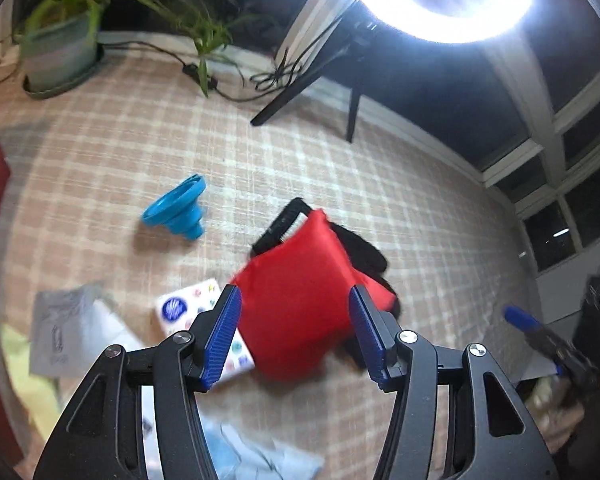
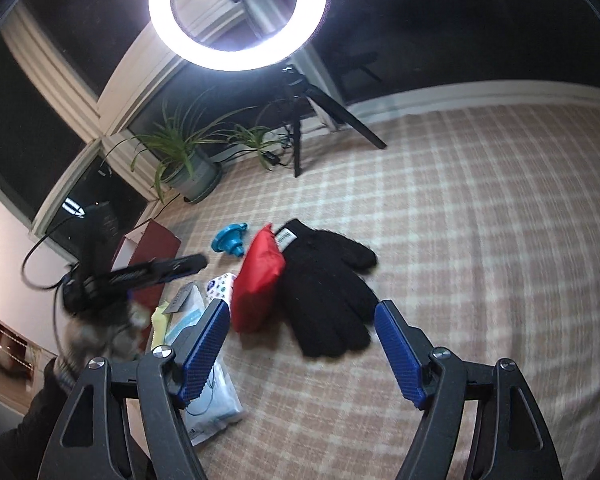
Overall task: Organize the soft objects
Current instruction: 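Move the right tool back toward the red cloth pouch, then close the right gripper on the red pouch and lift it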
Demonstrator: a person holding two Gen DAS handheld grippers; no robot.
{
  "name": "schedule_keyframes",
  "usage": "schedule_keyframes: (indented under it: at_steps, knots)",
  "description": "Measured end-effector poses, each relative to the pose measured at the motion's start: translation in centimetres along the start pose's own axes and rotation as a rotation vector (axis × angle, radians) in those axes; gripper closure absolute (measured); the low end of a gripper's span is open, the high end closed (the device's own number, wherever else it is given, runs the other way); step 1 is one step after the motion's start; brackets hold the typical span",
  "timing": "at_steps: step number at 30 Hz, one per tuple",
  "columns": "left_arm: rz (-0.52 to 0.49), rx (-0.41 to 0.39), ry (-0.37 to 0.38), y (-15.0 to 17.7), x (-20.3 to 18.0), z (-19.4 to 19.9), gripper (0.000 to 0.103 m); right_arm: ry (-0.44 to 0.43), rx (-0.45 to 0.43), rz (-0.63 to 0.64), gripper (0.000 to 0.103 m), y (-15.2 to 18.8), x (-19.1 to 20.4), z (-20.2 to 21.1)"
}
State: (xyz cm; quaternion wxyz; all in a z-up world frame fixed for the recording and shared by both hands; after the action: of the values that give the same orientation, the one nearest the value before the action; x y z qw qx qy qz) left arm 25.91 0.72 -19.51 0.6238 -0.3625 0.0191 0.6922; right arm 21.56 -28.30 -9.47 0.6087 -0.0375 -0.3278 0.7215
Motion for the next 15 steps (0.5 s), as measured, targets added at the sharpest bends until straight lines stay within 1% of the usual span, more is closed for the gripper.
schedule_keyframes:
  at_steps: [2, 4, 6, 9, 10, 12, 14, 15]
  knots:
    - [-0.001, 0.025, -0.025, -0.7, 0.3, -1.8, 0.051, 0.008, -0.001, -0.018, 0.033, 0.5, -0.7, 0.3]
    - [0.008, 0.047, -0.039, -1.4, 0.8, -3.1, 0.055, 0.016, -0.003, -0.041, 0.033, 1.0, -1.5, 0.7]
    - [0.036, 0.05, -0.056, -2.0, 1.6, -4.0, 0.059, 0.024, -0.006, -0.064, 0.033, 1.5, -2.4, 1.0]
    - [0.097, 0.046, -0.065, -3.0, 3.0, -4.9, 0.061, 0.035, -0.008, -0.086, 0.033, 2.1, -3.2, 1.4]
    - [0.102, 0.05, -0.073, -3.1, 3.2, -5.2, 0.062, 0.037, -0.008, -0.09, 0.033, 2.2, -3.4, 1.5]
    - [0.081, 0.074, -0.09, -3.1, 3.2, -6.0, 0.063, 0.04, -0.005, -0.099, 0.033, 2.5, -3.6, 1.6]
    - [0.054, 0.101, -0.133, -2.9, 3.2, -6.8, 0.064, 0.04, -0.002, -0.104, 0.033, 2.7, -3.8, 1.6]
    - [0.057, 0.104, -0.146, -2.9, 3.4, -7.1, 0.065, 0.04, 0.0, -0.105, 0.033, 2.8, -3.7, 1.6]
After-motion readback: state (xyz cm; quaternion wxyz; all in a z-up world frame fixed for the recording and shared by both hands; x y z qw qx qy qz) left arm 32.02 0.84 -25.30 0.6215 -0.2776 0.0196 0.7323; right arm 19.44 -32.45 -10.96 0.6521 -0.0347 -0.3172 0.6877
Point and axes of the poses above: each gripper's, at about its wrist camera, not at the fingertips, and z roughly against the way its jaws point, x to its left, y to its underside, the point moved 3 cm from there along -z, roughly the way its jaws point, and after that the axes turned 5 degrees about y, right-handed, at the moved point
